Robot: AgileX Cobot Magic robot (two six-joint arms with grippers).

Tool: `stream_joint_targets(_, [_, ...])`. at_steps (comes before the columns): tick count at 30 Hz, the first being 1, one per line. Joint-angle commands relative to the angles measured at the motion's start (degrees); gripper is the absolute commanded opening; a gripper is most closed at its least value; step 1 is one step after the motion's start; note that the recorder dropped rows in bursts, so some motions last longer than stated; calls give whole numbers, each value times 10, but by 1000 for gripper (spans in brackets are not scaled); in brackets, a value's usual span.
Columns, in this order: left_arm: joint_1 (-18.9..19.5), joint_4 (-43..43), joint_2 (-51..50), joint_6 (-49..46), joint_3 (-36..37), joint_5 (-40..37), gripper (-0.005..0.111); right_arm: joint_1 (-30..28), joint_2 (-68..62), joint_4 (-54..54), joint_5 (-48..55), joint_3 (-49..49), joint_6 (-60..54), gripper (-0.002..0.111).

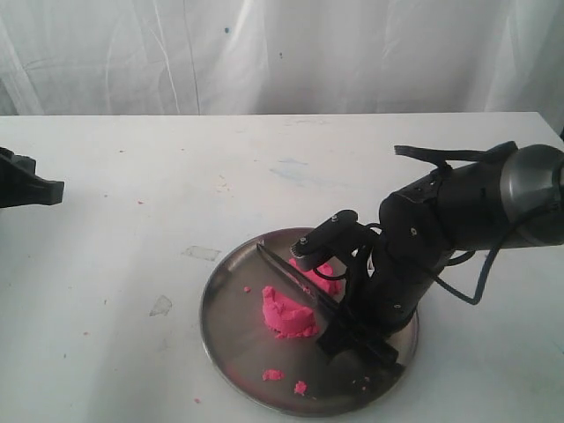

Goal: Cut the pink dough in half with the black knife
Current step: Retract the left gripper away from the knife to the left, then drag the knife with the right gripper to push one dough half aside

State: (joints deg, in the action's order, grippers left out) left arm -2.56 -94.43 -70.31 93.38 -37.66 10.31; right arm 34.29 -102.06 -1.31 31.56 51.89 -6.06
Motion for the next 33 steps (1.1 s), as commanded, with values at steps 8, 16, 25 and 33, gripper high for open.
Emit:
stream_joint_targets(8, [1, -2, 5, -2, 3, 21, 0, 0, -8, -6, -3, -3, -6, 0])
stream_joint_targets(16, [1, -1, 5, -2, 3, 21, 0, 0, -8, 66, -5, -3, -96, 0])
stream_joint_targets(25, [1, -1, 5, -2, 3, 21, 0, 0, -8, 143, -5, -3, -178, 0])
stream_joint_targets(33, [1, -1, 5, -2, 3, 21, 0, 0, -8, 202, 20, 10, -239, 0])
